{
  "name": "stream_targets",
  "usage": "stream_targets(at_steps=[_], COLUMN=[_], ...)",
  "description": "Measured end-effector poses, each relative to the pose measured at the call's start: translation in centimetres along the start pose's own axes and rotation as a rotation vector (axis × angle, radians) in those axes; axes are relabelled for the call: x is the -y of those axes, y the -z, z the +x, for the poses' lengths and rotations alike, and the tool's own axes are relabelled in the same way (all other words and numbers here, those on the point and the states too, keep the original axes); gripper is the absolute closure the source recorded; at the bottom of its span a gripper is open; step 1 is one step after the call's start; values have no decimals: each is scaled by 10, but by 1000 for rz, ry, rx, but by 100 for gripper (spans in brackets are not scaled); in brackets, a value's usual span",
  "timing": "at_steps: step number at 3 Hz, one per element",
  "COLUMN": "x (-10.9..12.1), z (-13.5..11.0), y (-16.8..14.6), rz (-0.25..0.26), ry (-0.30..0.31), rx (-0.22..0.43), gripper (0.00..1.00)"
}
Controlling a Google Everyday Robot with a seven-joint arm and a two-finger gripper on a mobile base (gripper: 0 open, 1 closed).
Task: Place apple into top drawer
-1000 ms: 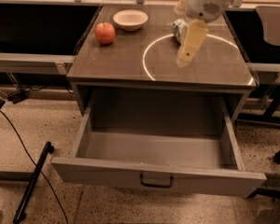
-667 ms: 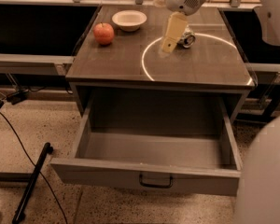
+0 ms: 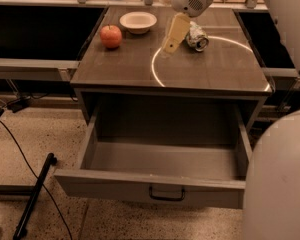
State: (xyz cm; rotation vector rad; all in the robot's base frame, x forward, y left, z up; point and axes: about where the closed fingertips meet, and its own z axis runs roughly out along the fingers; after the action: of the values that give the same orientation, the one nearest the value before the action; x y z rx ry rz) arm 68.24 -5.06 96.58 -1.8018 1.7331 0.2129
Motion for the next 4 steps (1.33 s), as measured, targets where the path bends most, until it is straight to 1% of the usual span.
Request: stream_targets(at_steps=[1,2,3,4], x=[38,75,99,110], z=[-25,-48,-47,-38], y=[-50,-97,-140,-175], rz=[53,122,156,149], ry=[-36,-100,-218,-360], rx=[141,226,248,286], gripper=[0,0,0,0])
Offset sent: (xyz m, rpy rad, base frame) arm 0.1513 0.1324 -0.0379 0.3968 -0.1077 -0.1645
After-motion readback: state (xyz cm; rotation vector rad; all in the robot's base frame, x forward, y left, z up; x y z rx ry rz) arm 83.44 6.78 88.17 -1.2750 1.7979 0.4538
